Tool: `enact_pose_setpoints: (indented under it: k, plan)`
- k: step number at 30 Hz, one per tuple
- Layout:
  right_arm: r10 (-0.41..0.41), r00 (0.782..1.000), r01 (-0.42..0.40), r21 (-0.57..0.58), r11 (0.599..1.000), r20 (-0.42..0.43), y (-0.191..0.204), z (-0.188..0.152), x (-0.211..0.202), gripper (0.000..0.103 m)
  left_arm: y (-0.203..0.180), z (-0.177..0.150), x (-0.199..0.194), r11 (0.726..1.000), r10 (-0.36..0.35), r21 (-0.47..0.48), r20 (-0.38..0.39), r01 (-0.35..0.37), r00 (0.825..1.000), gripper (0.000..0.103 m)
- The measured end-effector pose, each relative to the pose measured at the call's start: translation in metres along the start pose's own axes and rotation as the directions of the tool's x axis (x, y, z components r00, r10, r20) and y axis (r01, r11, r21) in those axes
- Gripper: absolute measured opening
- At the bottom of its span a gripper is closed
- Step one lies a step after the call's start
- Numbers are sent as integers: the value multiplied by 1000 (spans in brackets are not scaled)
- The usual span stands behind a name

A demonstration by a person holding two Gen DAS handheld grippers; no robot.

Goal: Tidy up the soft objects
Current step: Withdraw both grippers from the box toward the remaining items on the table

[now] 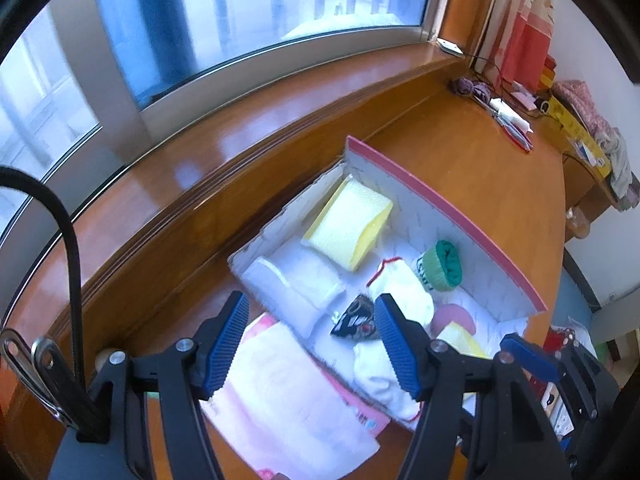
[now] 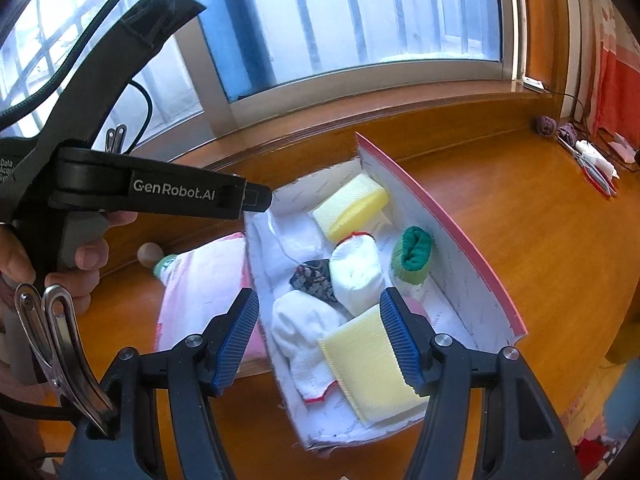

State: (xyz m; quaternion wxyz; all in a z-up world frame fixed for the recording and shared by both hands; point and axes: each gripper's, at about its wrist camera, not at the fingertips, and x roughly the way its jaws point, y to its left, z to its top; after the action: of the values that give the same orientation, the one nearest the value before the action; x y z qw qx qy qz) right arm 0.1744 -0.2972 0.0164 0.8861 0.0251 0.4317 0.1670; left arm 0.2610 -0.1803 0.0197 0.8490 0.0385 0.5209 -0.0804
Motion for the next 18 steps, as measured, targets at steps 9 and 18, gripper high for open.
enact_pose_setpoints:
  k: [9,18]
  plan:
    - [39,999,-39,-40,998,5,34,-5,-4,65,42,-30,-25,996,31,-88,11,-30,999,69]
    - [90,996,-90,-90,992,-8,76,-13,-2,65,97,-63,-43,979,73,-194,3,-71,997,69]
